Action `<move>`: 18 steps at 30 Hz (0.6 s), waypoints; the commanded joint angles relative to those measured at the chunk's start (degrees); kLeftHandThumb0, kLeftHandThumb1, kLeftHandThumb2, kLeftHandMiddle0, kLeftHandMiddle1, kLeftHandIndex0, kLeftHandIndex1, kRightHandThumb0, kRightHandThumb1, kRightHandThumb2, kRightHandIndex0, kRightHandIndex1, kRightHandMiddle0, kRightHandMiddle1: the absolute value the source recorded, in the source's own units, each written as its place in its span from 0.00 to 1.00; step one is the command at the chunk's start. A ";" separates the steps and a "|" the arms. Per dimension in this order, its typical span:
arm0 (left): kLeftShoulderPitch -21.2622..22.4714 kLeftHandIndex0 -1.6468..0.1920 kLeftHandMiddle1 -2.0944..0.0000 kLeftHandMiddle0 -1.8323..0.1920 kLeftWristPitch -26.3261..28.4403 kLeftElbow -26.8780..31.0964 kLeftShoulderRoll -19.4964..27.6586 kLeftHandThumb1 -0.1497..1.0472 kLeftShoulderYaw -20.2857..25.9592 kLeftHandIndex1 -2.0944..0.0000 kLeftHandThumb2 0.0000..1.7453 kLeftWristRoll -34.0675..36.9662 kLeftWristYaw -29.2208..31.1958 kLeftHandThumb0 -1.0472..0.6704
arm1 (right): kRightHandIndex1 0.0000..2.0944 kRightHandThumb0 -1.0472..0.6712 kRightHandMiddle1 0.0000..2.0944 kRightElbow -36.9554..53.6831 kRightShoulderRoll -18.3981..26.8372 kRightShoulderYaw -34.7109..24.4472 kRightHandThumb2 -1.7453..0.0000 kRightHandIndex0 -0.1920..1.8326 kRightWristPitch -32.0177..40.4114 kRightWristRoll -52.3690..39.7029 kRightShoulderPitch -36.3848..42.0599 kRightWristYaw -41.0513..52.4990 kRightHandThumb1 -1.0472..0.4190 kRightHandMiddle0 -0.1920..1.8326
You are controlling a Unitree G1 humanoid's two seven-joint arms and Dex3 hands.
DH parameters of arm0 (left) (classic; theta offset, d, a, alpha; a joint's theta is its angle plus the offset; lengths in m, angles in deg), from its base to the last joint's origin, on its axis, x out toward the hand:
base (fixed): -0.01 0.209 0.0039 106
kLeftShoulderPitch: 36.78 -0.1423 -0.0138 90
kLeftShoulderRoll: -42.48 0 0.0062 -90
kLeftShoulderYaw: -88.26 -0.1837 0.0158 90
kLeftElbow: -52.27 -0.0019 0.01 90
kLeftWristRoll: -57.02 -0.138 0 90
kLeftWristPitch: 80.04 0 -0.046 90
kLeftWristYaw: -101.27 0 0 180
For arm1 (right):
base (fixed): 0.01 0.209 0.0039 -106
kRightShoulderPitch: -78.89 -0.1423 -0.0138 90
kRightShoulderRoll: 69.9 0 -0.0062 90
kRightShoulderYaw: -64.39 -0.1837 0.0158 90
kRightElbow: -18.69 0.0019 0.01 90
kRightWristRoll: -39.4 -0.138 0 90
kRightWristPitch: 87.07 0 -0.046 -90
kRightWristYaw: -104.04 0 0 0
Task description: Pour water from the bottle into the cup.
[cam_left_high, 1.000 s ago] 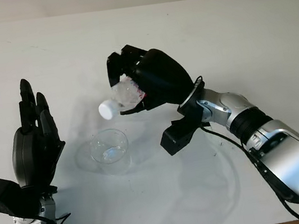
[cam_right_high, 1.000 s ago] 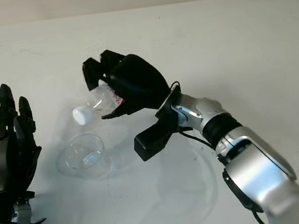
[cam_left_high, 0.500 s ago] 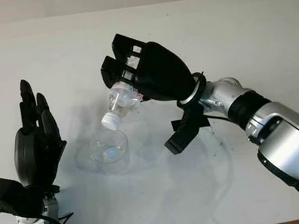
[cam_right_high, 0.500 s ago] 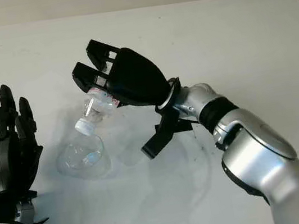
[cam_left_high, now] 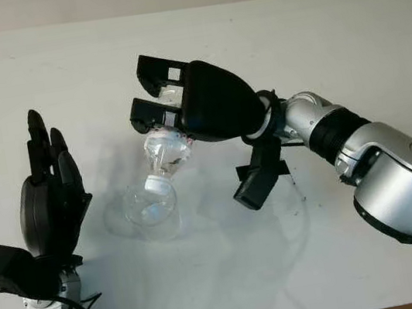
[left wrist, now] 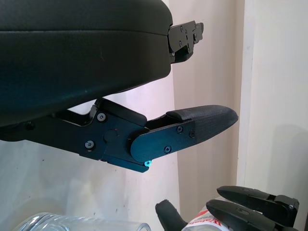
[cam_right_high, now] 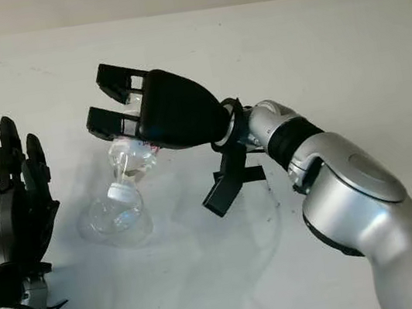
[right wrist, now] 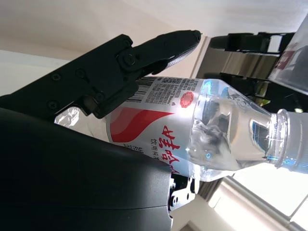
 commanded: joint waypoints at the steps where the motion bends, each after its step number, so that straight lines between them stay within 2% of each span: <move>1: 0.04 1.00 1.00 1.00 -0.21 0.75 -0.32 1.00 -0.31 1.00 0.38 -0.35 -0.19 0.20 | 1.00 0.32 0.95 1.07 -0.33 0.59 0.89 0.68 0.53 0.17 -2.03 -0.46 0.00 0.30; 4: -0.08 1.00 1.00 1.00 0.07 1.12 -0.34 1.00 -0.48 1.00 0.38 -0.36 -0.42 0.20 | 1.00 0.32 0.82 1.22 -0.44 1.69 0.93 0.66 1.10 0.89 -2.31 -0.85 0.00 0.29; 6: 0.01 1.00 1.00 1.00 -0.21 0.89 -0.39 1.00 -0.55 1.00 0.38 -0.36 -0.49 0.20 | 1.00 0.32 0.78 1.28 -0.45 2.56 0.95 0.66 2.20 1.76 -2.54 -1.59 0.00 0.29; 12: 0.14 1.00 1.00 1.00 -0.56 0.31 -0.34 1.00 -0.60 1.00 0.38 -0.37 -0.45 0.20 | 1.00 0.30 0.87 1.78 -0.61 3.54 0.93 0.68 5.94 2.60 -2.36 -2.63 0.00 0.36; 15: 0.14 1.00 1.00 1.00 -0.58 0.24 -0.34 1.00 -0.58 1.00 0.38 -0.33 -0.45 0.20 | 1.00 0.30 0.92 1.04 -1.04 2.54 0.91 0.68 3.92 0.53 -1.95 -2.91 0.00 0.36; 16: 0.16 1.00 1.00 1.00 -0.68 0.17 -0.30 1.00 -0.58 1.00 0.38 -0.37 -0.39 0.20 | 1.00 0.30 0.93 0.07 -1.36 1.20 0.92 0.68 0.87 -1.90 -1.70 -1.51 0.00 0.37; 18: 0.36 1.00 1.00 1.00 -0.95 -0.18 -0.26 1.00 -0.56 1.00 0.38 -0.47 -0.37 0.20 | 1.00 0.32 0.99 -1.95 -2.03 -1.46 0.84 0.70 -3.71 -6.73 -1.07 1.39 0.00 0.50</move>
